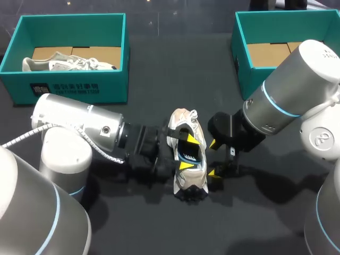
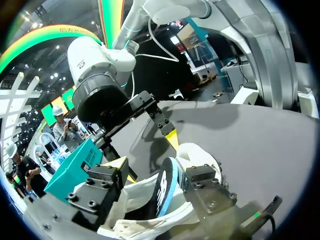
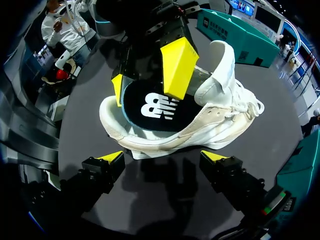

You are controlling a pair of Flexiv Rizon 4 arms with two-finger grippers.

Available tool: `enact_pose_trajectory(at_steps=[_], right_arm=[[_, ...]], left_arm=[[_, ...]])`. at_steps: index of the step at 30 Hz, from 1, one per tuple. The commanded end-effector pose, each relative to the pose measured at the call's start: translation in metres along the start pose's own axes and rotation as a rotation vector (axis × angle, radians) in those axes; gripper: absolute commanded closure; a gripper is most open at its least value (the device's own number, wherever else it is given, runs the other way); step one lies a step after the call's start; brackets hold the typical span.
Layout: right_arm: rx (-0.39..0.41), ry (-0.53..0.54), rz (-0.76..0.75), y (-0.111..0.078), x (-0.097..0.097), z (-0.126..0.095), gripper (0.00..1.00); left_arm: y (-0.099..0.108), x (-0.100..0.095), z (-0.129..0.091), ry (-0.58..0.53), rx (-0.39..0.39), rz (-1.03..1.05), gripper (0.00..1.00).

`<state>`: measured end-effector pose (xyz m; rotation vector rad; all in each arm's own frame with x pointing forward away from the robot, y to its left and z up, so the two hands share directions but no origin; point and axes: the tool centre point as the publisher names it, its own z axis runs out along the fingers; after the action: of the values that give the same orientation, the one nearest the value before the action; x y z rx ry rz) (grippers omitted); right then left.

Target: Take the shoe out of the shoebox, open the shoe tongue, remove and reinsert the insole, then place the shoe into the shoebox

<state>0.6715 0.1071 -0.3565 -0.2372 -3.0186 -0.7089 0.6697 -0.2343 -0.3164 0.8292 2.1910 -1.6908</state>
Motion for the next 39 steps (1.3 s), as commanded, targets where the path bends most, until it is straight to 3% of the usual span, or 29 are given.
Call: enact_pose_trajectory(at_steps=[1, 11, 22, 29, 39], right_arm=[[0.007, -0.009, 0.007, -0.005, 0.001, -0.008, 0.0], [0.043, -0.023, 0.042, -0.032, 0.002, -0.04, 0.0], [0.092, -0.014, 0.092, -0.063, -0.005, -0.07, 0.0], [0.118, 0.007, 0.083, -0.075, -0.011, -0.084, 0.0], [0.118, 0.007, 0.083, -0.075, -0.011, -0.084, 0.0]], left_arm=[[-0.002, -0.003, -0.006, 0.034, -0.02, 0.004, 0.45], [0.0, 0.002, -0.017, 0.095, -0.054, 0.026, 0.49], [-0.011, 0.003, -0.06, 0.193, -0.08, 0.032, 0.49], [-0.015, 0.003, -0.086, 0.247, -0.104, 0.022, 0.5], [-0.017, -0.007, -0.115, 0.302, -0.141, 0.022, 0.51]])
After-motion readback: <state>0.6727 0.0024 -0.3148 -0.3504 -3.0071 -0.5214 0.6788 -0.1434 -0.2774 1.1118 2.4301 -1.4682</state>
